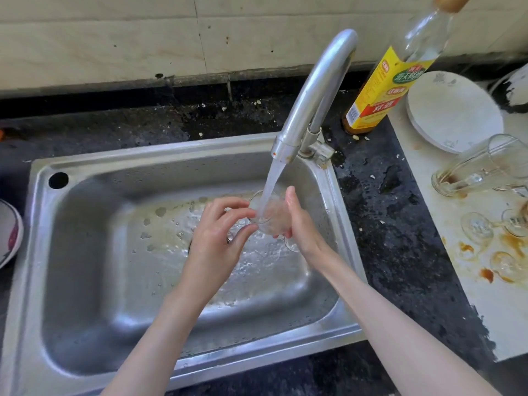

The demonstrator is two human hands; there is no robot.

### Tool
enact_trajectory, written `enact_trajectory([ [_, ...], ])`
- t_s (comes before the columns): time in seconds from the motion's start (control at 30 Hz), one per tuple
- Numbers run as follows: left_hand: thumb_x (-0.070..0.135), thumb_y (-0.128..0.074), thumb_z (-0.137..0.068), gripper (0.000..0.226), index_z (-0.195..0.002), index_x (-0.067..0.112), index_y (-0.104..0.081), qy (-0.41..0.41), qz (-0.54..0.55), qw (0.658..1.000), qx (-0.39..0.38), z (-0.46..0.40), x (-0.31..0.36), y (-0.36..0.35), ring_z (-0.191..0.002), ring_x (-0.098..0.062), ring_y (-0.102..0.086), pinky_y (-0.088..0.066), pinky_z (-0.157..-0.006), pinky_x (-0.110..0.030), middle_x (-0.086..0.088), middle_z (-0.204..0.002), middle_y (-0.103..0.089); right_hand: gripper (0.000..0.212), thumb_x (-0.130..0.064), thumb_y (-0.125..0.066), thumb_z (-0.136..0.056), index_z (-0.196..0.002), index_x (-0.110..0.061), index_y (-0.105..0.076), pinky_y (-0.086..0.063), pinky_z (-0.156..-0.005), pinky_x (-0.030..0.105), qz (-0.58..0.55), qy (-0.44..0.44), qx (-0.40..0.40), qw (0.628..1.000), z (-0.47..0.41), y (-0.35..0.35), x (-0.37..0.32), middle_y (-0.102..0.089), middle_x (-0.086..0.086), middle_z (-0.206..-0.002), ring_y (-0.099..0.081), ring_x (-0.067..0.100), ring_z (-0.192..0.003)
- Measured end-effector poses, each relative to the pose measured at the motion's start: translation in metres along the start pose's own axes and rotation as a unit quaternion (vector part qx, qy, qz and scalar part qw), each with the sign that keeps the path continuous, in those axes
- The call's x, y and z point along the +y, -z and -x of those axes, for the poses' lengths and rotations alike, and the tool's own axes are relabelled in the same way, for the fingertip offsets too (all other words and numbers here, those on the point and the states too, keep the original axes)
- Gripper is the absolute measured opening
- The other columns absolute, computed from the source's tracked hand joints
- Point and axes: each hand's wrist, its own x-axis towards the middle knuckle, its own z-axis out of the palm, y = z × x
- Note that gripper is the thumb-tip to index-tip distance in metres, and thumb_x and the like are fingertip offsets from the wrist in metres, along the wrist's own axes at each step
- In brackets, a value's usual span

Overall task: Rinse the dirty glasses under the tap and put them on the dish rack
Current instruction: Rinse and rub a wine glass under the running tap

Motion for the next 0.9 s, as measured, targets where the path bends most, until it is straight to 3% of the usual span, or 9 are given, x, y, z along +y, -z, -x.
enact_trajectory([
  [0.07, 0.023, -0.058, -0.084, 0.023, -0.094, 0.005, -0.069, -0.042, -0.033, 0.999, -0.003, 0.001, 0.002, 0.003, -0.097, -0.016, -0.052, -0.038, -0.089, -0.016, -0.005, -0.1, -0.061, 0.064, -0.041, -0.009, -0.101, -0.104, -0.012, -0.067, -0.035, -0.052, 0.0, 0.002, 0.003, -0.008, 1.0, -0.001, 0.001, 0.001, -0.054, -0.028, -0.049, -0.049, -0.016, -0.05],
  [0.17, 0.021, -0.053, -0.088, 0.023, -0.1, 0.006, -0.065, -0.08, -0.053, 0.994, -0.052, 0.006, 0.0, 0.005, -0.1, -0.018, -0.054, -0.042, -0.09, -0.024, -0.006, -0.101, -0.063, 0.061, -0.046, -0.016, -0.1, -0.107, -0.015, -0.068, -0.038, -0.065, 0.001, 0.021, 0.015, -0.014, 1.0, -0.002, -0.002, -0.002, -0.063, -0.023, -0.075, -0.054, -0.019, -0.065],
  [0.33, 0.019, -0.054, -0.087, 0.032, -0.118, 0.025, -0.051, -0.036, -0.005, 0.974, -0.225, 0.007, -0.008, 0.01, -0.106, -0.01, -0.054, -0.043, -0.088, -0.027, 0.004, -0.116, -0.061, 0.071, -0.078, -0.024, -0.082, -0.102, -0.028, -0.07, -0.042, -0.098, 0.034, 0.077, 0.013, -0.025, 0.997, -0.009, -0.002, 0.003, -0.071, -0.007, -0.105, -0.063, 0.008, -0.105],
  [0.43, 0.008, -0.062, -0.083, 0.041, -0.12, 0.025, -0.059, -0.042, -0.006, 0.943, -0.329, -0.002, -0.009, 0.009, -0.111, -0.01, -0.056, -0.045, -0.092, -0.031, 0.011, -0.122, -0.061, 0.073, -0.081, -0.019, -0.079, -0.088, -0.031, -0.071, -0.045, -0.091, 0.039, 0.154, 0.009, -0.053, 0.987, -0.007, -0.004, 0.0, -0.071, -0.003, -0.089, -0.065, 0.02, -0.09],
  [0.53, 0.007, -0.062, -0.079, 0.033, -0.103, 0.029, -0.069, -0.038, 0.038, 0.945, -0.323, -0.008, -0.009, 0.01, -0.094, -0.008, -0.064, -0.049, -0.082, -0.027, 0.01, -0.105, -0.07, 0.054, -0.083, -0.016, -0.076, -0.053, -0.053, -0.055, -0.036, -0.076, 0.035, 0.142, 0.011, -0.065, 0.988, -0.005, -0.007, 0.0, -0.052, -0.02, -0.058, -0.047, 0.002, -0.062],
  [0.67, 0.004, -0.075, -0.072, 0.024, -0.066, 0.023, -0.062, 0.143, 0.091, 0.967, -0.188, -0.012, -0.002, 0.012, -0.067, -0.001, -0.06, -0.045, -0.066, -0.018, 0.011, -0.069, -0.066, 0.036, -0.075, -0.027, -0.081, -0.084, -0.048, -0.05, -0.039, -0.081, 0.031, 0.115, 0.04, -0.064, 0.99, -0.003, -0.006, 0.004, -0.054, -0.029, -0.072, -0.049, -0.003, -0.074],
  [0.77, 0.007, -0.077, -0.071, 0.032, -0.066, 0.024, -0.051, 0.202, 0.116, 0.963, -0.136, -0.014, 0.003, 0.01, -0.059, 0.003, -0.054, -0.04, -0.058, -0.011, 0.01, -0.065, -0.059, 0.022, -0.062, -0.041, -0.081, -0.094, -0.045, -0.043, -0.041, -0.086, 0.03, 0.131, 0.076, -0.074, 0.986, -0.001, -0.007, 0.003, -0.05, -0.025, -0.089, -0.049, 0.003, -0.094],
  [0.83, 0.008, -0.073, -0.077, 0.028, -0.073, 0.03, -0.055, 0.152, 0.118, 0.958, -0.214, -0.018, 0.004, 0.015, -0.068, 0.007, -0.055, -0.04, -0.064, -0.01, 0.014, -0.075, -0.062, 0.023, -0.057, -0.036, -0.091, -0.09, -0.04, -0.052, -0.045, -0.078, 0.029, 0.095, 0.054, -0.071, 0.991, -0.002, -0.008, -0.001, -0.055, -0.018, -0.086, -0.055, 0.007, -0.085],
  [0.9, 0.006, -0.069, -0.08, 0.027, -0.086, 0.032, -0.066, 0.073, 0.086, 0.937, -0.332, -0.022, 0.004, 0.017, -0.085, 0.009, -0.057, -0.04, -0.078, -0.009, 0.014, -0.091, -0.067, 0.058, -0.045, -0.022, -0.101, -0.062, -0.038, -0.064, -0.038, -0.056, 0.021, 0.072, 0.019, -0.072, 0.995, -0.005, -0.008, -0.004, -0.055, -0.014, -0.056, -0.049, 0.0, -0.053],
])
